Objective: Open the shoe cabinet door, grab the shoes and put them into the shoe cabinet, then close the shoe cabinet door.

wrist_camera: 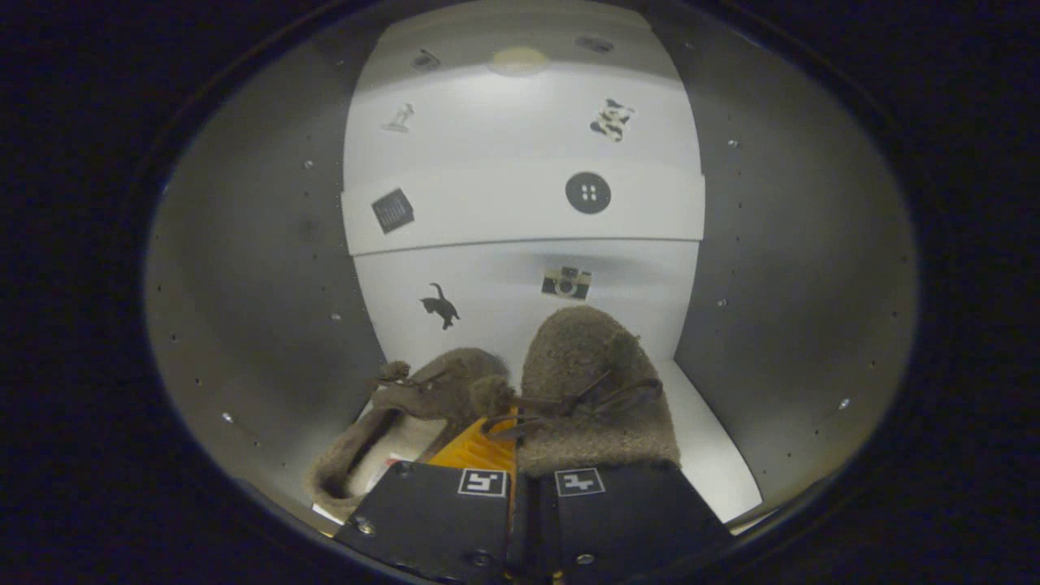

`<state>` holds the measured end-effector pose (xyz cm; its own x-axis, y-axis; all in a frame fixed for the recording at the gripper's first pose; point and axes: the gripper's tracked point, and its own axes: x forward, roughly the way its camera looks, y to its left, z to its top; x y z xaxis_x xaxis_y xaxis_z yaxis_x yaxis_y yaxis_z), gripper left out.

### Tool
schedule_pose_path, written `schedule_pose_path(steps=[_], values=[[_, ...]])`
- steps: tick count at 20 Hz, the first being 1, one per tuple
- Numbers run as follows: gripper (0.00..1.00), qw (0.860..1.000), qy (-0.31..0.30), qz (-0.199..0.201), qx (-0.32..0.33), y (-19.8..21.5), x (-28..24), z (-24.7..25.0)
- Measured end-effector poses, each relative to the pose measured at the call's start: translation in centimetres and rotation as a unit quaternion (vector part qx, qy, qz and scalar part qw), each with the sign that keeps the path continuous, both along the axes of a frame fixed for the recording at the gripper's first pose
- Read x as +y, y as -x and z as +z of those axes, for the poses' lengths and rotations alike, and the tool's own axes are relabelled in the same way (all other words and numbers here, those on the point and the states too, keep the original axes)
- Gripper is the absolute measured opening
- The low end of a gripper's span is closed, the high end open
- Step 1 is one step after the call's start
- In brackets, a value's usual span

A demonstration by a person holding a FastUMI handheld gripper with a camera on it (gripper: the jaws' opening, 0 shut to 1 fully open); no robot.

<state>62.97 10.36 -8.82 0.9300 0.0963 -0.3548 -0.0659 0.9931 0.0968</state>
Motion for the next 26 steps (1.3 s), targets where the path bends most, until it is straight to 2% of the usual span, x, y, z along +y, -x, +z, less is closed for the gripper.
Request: schedule_pose_path(steps=[6, 13, 17, 21, 26], values=[[0.12, 0.998, 0.003, -0.005, 0.070, -1.6, 0.0, -3.0], [0.17, 0.996, -0.002, -0.013, 0.085, -1.2, 0.1, -3.1], [0.41, 0.998, -0.016, -0.009, 0.062, 0.5, 0.5, -1.4], [0.64, 1.000, -0.003, -0.008, 0.024, 2.7, 0.4, 0.1], [0.64, 1.000, -0.001, 0.014, -0.026, 7.4, 0.9, 1.8]])
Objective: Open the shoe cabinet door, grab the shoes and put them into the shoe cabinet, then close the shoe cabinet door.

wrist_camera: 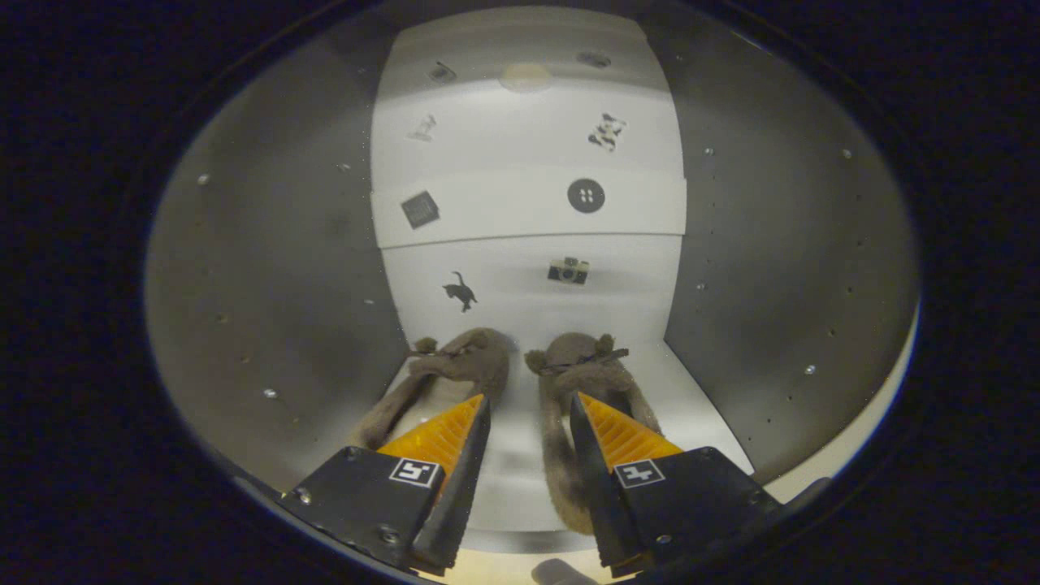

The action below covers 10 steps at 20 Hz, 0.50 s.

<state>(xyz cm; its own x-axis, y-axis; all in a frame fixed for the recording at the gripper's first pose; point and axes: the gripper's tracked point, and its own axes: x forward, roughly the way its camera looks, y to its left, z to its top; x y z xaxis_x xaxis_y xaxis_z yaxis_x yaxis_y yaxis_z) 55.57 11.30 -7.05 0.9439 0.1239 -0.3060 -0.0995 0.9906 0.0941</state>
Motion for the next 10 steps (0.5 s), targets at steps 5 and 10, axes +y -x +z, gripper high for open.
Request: schedule_pose_path(steps=[5, 10], values=[[0.64, 0.999, 0.005, 0.013, -0.049, 7.2, 0.6, 3.3], [1.00, 0.997, 0.007, 0.021, -0.079, 15.4, 1.2, 5.4]])
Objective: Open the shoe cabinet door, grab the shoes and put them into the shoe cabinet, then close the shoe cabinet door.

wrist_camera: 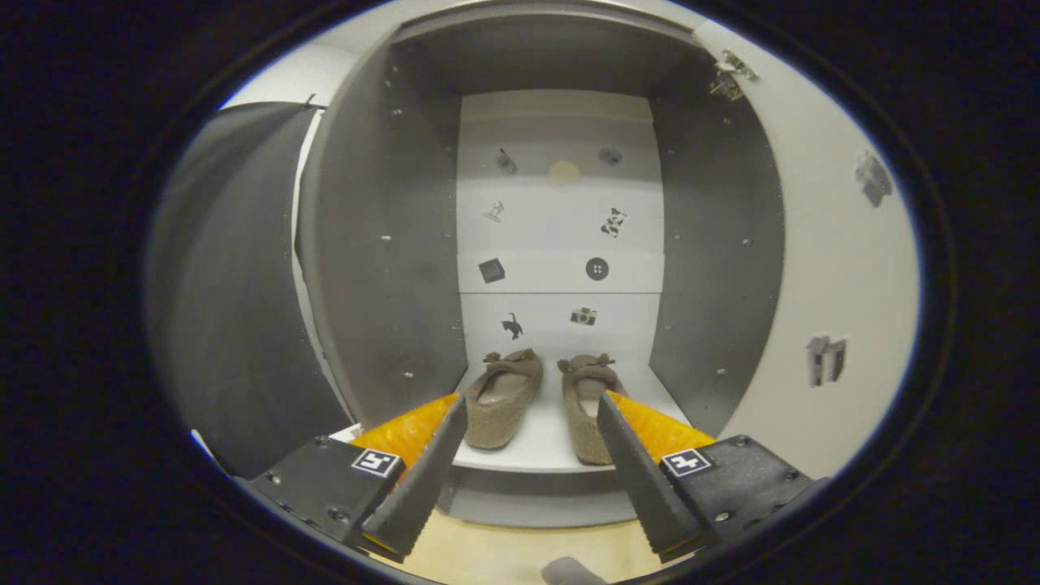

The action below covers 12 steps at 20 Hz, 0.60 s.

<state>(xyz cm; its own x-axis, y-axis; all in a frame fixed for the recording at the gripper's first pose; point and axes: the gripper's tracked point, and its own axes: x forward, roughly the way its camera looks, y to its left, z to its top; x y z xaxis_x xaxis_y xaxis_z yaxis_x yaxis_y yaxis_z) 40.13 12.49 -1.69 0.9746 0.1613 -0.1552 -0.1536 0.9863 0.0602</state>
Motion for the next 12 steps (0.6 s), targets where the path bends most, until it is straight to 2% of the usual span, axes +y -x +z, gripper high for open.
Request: schedule_pose_path(steps=[7, 12], values=[[1.00, 0.999, -0.020, 0.000, -0.028, 13.6, -1.0, 1.8], [1.00, 0.999, -0.019, -0.014, -0.037, 21.7, -4.2, 2.1]])
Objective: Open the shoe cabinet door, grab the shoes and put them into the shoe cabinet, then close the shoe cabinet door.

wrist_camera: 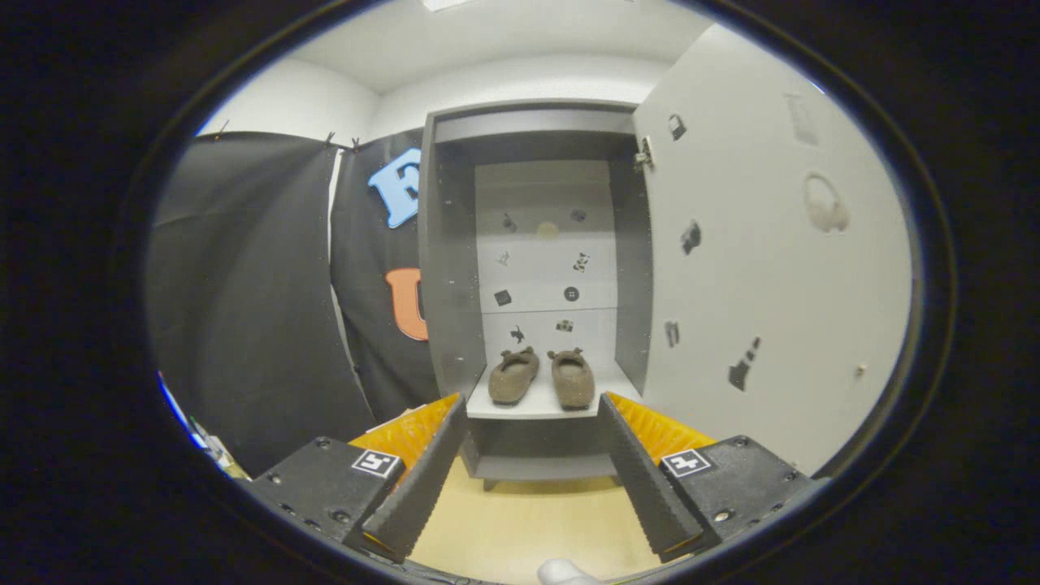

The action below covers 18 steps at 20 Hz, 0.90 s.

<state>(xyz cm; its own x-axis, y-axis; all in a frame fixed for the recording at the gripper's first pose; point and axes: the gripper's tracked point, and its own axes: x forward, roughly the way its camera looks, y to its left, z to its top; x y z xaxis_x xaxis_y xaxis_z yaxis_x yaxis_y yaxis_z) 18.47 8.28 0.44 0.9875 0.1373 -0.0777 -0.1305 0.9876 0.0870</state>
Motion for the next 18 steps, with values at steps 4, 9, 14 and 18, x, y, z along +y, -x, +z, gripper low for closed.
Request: schedule_pose_path(steps=[4, 9, 14, 18], values=[[1.00, 1.000, 0.009, -0.019, -0.005, 5.0, -3.7, -0.1], [1.00, 0.998, 0.007, -0.060, -0.011, 9.8, -10.5, 0.1], [1.00, 0.993, -0.011, -0.116, -0.008, 11.6, -19.3, -0.1], [1.00, 0.991, -0.016, -0.131, -0.007, 11.2, -25.4, -0.2]])
